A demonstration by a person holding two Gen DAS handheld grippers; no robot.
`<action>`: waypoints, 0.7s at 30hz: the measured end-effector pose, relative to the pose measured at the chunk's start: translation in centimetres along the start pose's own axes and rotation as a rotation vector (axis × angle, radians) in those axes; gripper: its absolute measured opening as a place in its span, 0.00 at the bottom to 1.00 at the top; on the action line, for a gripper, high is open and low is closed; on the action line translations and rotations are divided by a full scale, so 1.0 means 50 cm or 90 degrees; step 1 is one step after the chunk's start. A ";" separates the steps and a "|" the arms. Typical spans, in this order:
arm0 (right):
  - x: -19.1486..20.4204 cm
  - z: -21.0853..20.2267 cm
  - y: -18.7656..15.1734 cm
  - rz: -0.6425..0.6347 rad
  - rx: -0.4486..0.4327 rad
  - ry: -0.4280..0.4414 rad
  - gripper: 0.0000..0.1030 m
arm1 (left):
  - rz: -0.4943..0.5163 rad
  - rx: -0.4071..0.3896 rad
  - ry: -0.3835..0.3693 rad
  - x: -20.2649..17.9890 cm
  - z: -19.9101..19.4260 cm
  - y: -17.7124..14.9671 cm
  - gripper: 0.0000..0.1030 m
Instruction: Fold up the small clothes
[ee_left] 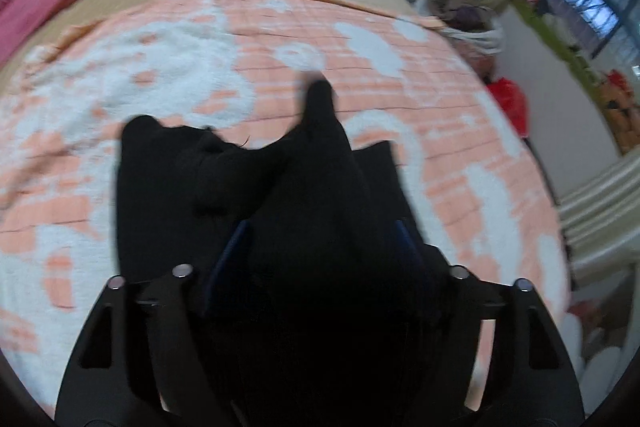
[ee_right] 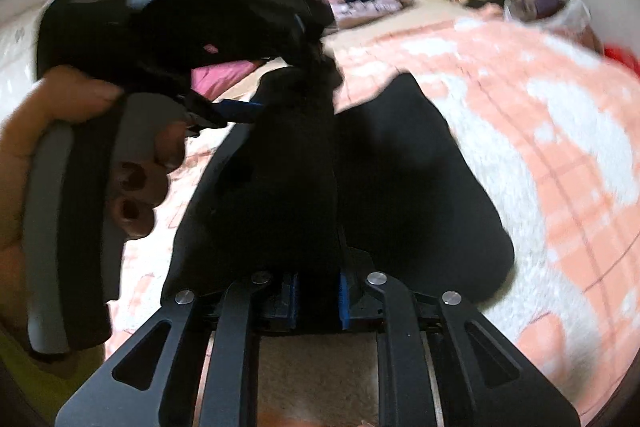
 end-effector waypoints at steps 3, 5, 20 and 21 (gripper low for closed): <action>-0.028 0.005 -0.003 0.040 0.016 0.017 0.19 | 0.017 0.001 -0.030 -0.017 -0.027 -0.011 0.68; -0.035 0.000 -0.005 0.054 0.018 0.026 0.19 | 0.001 -0.017 -0.064 -0.008 -0.055 -0.018 0.68; -0.081 0.019 0.112 0.130 0.061 0.093 0.66 | -0.058 -0.074 0.074 0.171 -0.124 -0.118 0.67; -0.084 0.028 0.127 0.125 0.064 0.090 0.66 | -0.054 -0.073 0.073 0.169 -0.124 -0.122 0.67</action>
Point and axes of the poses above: each gripper's, at about its wrist camera, not at the fingertips, and z roughly the way its jaws point, x to its left, y to its top, the point moved 1 cm from there along z, roughly the way its jaws point, and after that the axes turned 12 degrees about -y, right-handed, at the moved point
